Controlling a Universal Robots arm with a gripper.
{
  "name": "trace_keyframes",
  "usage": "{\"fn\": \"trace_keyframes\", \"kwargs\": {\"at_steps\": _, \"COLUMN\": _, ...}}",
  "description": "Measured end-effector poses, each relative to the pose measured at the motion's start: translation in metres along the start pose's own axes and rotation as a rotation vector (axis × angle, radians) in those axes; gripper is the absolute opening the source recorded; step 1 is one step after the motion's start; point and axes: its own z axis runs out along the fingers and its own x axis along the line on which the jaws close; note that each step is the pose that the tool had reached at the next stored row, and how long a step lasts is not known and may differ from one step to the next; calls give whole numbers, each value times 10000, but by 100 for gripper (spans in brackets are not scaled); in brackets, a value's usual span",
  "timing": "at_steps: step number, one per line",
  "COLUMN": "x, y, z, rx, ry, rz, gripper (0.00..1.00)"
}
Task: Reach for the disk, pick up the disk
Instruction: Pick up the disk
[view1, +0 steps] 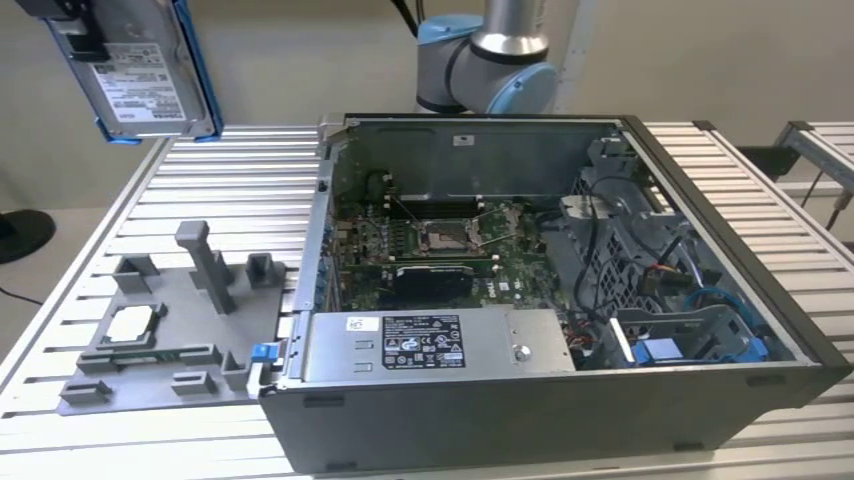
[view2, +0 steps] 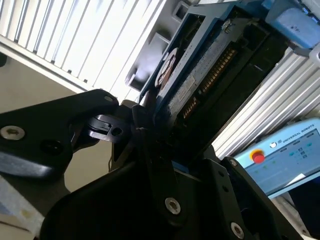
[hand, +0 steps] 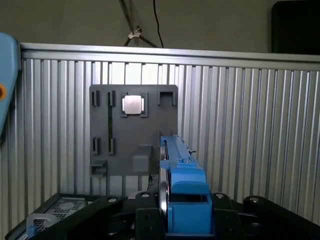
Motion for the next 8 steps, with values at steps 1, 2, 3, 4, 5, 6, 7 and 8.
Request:
{"fn": "trace_keyframes", "kwargs": {"at_steps": 1, "x": 1, "y": -24, "z": 0, "rx": 0, "ry": 0, "rz": 0, "gripper": 0}}
{"fn": "trace_keyframes", "kwargs": {"at_steps": 2, "x": 1, "y": -47, "z": 0, "rx": 0, "ry": 0, "rz": 0, "gripper": 0}}
{"fn": "trace_keyframes", "kwargs": {"at_steps": 3, "x": 2, "y": -72, "z": 0, "rx": 0, "ry": 0, "rz": -1, "gripper": 0}}
{"fn": "trace_keyframes", "kwargs": {"at_steps": 4, "x": 2, "y": -96, "z": 0, "rx": 0, "ry": 0, "rz": 0, "gripper": 0}}
{"fn": "trace_keyframes", "kwargs": {"at_steps": 5, "x": 2, "y": -121, "z": -1, "rx": 0, "ry": 0, "rz": -1, "gripper": 0}}
{"fn": "trace_keyframes", "kwargs": {"at_steps": 6, "x": 3, "y": -146, "z": -1, "rx": 0, "ry": 0, "rz": -1, "gripper": 0}}
{"fn": "trace_keyframes", "kwargs": {"at_steps": 7, "x": 4, "y": -169, "z": -1, "rx": 0, "ry": 0, "rz": -1, "gripper": 0}}
{"fn": "trace_keyframes", "kwargs": {"at_steps": 8, "x": 4, "y": -194, "z": -1, "rx": 0, "ry": 0, "rz": -1, "gripper": 0}}
